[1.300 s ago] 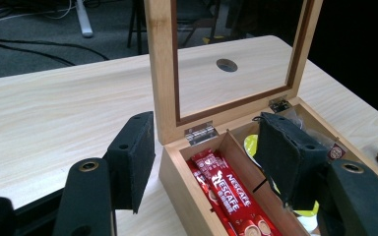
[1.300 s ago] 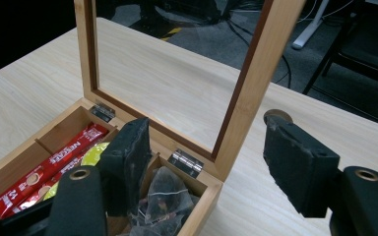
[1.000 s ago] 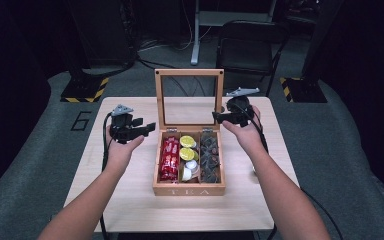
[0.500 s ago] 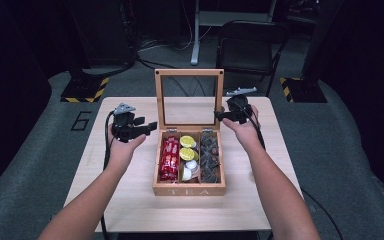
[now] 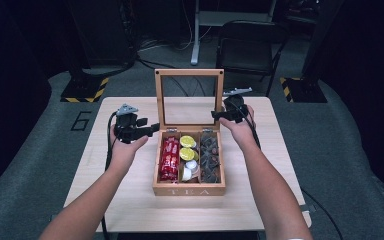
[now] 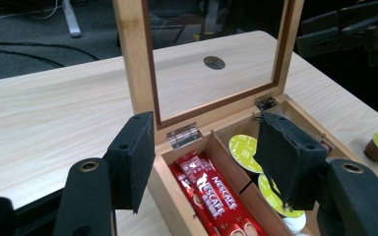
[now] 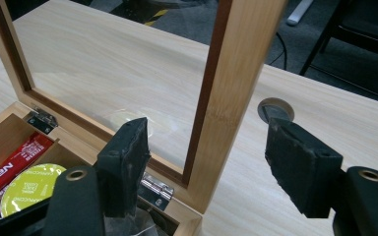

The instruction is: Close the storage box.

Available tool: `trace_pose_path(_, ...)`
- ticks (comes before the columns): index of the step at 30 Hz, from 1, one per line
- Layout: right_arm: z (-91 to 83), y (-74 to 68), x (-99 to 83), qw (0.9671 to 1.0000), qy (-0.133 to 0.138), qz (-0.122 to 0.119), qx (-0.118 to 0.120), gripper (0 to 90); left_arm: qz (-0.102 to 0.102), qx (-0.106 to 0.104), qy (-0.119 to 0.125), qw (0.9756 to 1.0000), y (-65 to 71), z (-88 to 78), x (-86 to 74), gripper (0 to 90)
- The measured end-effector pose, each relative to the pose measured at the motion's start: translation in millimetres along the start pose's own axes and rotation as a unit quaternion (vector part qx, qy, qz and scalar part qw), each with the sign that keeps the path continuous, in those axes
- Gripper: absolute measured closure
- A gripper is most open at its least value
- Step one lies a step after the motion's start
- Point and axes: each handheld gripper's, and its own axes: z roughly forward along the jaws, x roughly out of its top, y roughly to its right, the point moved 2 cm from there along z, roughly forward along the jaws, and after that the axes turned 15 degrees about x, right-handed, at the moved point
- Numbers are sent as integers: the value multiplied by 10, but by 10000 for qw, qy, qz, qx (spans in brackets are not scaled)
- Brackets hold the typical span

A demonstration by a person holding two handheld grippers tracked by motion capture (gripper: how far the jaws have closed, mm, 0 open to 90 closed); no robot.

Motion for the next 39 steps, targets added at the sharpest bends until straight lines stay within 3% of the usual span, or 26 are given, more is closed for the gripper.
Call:
trace_pose_path(14, 47, -24, -2, 9998, 6, -43, 216, 319, 14, 44, -3, 10000, -25, -35, -17, 399)
trace_pose_path(28, 116, 5, 2, 9998, 47, -10, 187, 338, -91, 159, -33, 9998, -148, -107, -66, 399)
trace_pose_path(31, 131, -13, 8, 9999, 50, 12, 90, 366, -75, 164, -10, 9998, -170, -115, -65, 399)
trace_pose_path(35, 132, -11, 18, 9999, 32, -135, -78, 434, -91, 170, -11, 9998, -179, -124, -67, 400)
trace_pose_path(39, 111, -4, 24, 9998, 55, 16, -196, 543, -79, 175, -16, 9998, -194, -124, -70, 399)
